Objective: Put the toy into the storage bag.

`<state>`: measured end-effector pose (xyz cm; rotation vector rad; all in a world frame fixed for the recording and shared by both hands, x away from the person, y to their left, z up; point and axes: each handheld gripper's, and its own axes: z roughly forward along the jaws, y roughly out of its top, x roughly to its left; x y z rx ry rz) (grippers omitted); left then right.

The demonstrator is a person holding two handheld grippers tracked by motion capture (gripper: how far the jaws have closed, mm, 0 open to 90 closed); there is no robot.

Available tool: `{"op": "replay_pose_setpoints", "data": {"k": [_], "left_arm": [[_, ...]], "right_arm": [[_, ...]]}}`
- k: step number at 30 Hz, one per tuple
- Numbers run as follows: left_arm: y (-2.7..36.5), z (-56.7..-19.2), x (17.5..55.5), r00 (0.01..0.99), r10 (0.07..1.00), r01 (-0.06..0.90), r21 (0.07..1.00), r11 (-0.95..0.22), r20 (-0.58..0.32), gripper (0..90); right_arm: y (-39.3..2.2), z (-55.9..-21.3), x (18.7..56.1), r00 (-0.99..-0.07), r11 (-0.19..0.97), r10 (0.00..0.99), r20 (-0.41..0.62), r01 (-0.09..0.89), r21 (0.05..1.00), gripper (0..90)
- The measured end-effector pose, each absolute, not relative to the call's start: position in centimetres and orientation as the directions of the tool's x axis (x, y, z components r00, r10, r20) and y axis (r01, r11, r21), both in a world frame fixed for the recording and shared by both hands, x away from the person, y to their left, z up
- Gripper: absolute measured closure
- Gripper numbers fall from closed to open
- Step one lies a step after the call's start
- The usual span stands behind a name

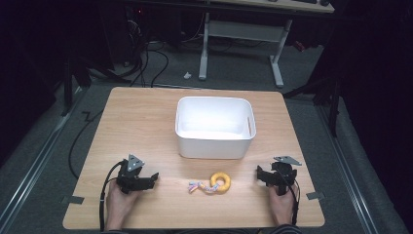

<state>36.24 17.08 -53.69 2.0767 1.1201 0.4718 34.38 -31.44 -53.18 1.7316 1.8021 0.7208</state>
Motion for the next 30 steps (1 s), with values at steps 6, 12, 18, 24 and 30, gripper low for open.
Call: {"op": "replay_pose_setpoints", "data": {"k": [6, 12, 18, 24, 30], "left_arm": [[17.02, -53.67, 36.29, 0.528, 0.849, 0.576, 0.741, -0.345, -0.015, 25.0], [16.97, -53.67, 36.27, 0.515, 0.857, 0.581, 0.740, -0.339, -0.011, 24.2], [17.04, -53.67, 36.12, 0.506, 0.862, 0.585, 0.741, -0.329, -0.016, 24.6], [17.18, -53.67, 36.13, 0.507, 0.861, 0.586, 0.744, -0.320, -0.029, 24.4], [17.09, -53.67, 36.10, 0.509, 0.861, 0.584, 0.741, -0.332, -0.016, 24.3]], "right_arm": [[-31.44, -53.19, 34.37, -0.034, 0.033, 0.999, -0.013, 0.713, 0.701, 10.2], [-31.42, -53.19, 34.33, -0.031, 0.032, 0.999, -0.014, 0.714, 0.700, 10.2], [-31.36, -53.20, 34.49, -0.036, 0.036, 0.999, -0.015, 0.713, 0.700, 9.8], [-31.41, -53.19, 34.45, -0.041, 0.038, 0.999, -0.012, 0.714, 0.700, 9.7], [-31.65, -53.14, 34.41, -0.075, 0.066, 0.997, -0.017, 0.715, 0.696, 10.3]]}}
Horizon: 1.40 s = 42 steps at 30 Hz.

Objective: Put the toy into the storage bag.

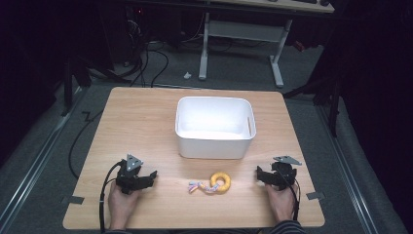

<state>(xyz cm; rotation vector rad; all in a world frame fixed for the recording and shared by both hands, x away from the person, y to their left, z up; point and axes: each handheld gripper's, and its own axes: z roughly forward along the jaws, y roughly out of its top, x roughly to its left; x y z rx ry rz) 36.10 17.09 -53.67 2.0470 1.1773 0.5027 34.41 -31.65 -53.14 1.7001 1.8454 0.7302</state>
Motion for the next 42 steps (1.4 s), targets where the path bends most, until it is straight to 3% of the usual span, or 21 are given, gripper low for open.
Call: {"op": "replay_pose_setpoints", "data": {"k": [3, 10, 25, 42], "left_arm": [[17.1, -53.7, 36.1, 0.509, 0.860, 0.584, 0.741, -0.331, -0.018, 24.2], [17.1, -53.7, 36.1, 0.509, 0.860, 0.584, 0.741, -0.332, -0.016, 24.2], [17.1, -53.7, 36.1, 0.511, 0.860, 0.584, 0.740, -0.333, -0.017, 24.1], [17.1, -53.7, 36.0, 0.510, 0.860, 0.583, 0.741, -0.334, -0.014, 23.5]], "right_arm": [[-31.8, -53.1, 34.4, -0.084, 0.073, 0.996, -0.018, 0.714, 0.697, 11.2], [-32.6, -52.7, 34.1, -0.091, 0.074, 0.996, -0.012, 0.720, 0.690, 24.3], [-33.4, -50.8, 32.1, -0.160, 0.059, 0.984, 0.076, 0.699, 0.712, 32.3], [-29.4, -49.7, 31.1, -0.342, 0.224, 0.938, 0.051, 0.713, 0.665, 46.1]]}}
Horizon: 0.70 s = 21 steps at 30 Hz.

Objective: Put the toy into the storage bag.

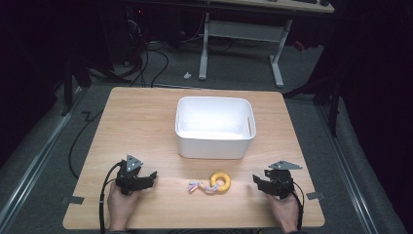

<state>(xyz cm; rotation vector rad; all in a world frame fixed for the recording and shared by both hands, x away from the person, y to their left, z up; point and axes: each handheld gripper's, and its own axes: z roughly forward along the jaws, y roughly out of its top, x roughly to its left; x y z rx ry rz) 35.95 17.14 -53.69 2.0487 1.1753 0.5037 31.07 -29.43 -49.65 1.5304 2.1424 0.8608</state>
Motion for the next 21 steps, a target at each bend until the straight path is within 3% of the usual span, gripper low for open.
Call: {"op": "replay_pose_setpoints", "data": {"k": [8, 21], "left_arm": [[17.1, -53.7, 36.0, 0.511, 0.859, 0.583, 0.741, -0.334, -0.015, 23.3], [17.2, -53.7, 36.0, 0.511, 0.859, 0.584, 0.741, -0.332, -0.017, 23.6]], "right_arm": [[-27.1, -49.1, 31.2, -0.433, 0.284, 0.900, 0.052, 0.673, 0.682, 49.7], [-25.8, -48.9, 31.5, -0.489, 0.323, 0.870, 0.061, 0.660, 0.678, 53.1]]}}
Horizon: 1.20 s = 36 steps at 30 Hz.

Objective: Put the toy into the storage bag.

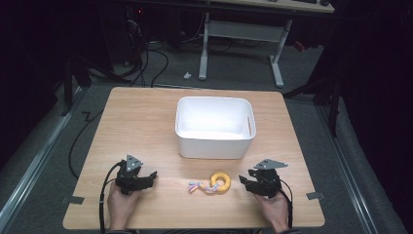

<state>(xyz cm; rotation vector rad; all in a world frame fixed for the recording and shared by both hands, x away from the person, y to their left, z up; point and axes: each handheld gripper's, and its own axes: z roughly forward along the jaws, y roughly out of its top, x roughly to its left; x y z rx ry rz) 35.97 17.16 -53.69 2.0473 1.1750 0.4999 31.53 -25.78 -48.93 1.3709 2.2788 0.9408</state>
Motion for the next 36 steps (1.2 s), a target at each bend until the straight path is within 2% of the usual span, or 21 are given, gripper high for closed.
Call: {"op": "replay_pose_setpoints", "data": {"k": [10, 17, 36], "left_arm": [[17.2, -53.7, 36.0, 0.511, 0.859, 0.584, 0.741, -0.332, -0.018, 23.7], [17.2, -53.7, 36.0, 0.511, 0.859, 0.584, 0.741, -0.332, -0.018, 23.6], [17.3, -53.7, 36.0, 0.511, 0.859, 0.585, 0.743, -0.326, -0.026, 23.5]], "right_arm": [[-23.3, -47.9, 32.5, -0.556, 0.394, 0.830, 0.045, 0.641, 0.658, 57.6], [-21.4, -48.4, 33.7, -0.601, 0.450, 0.797, 0.056, 0.653, 0.609, 60.7], [-19.8, -49.2, 35.3, -0.611, 0.499, 0.789, 0.063, 0.698, 0.513, 58.7]]}}
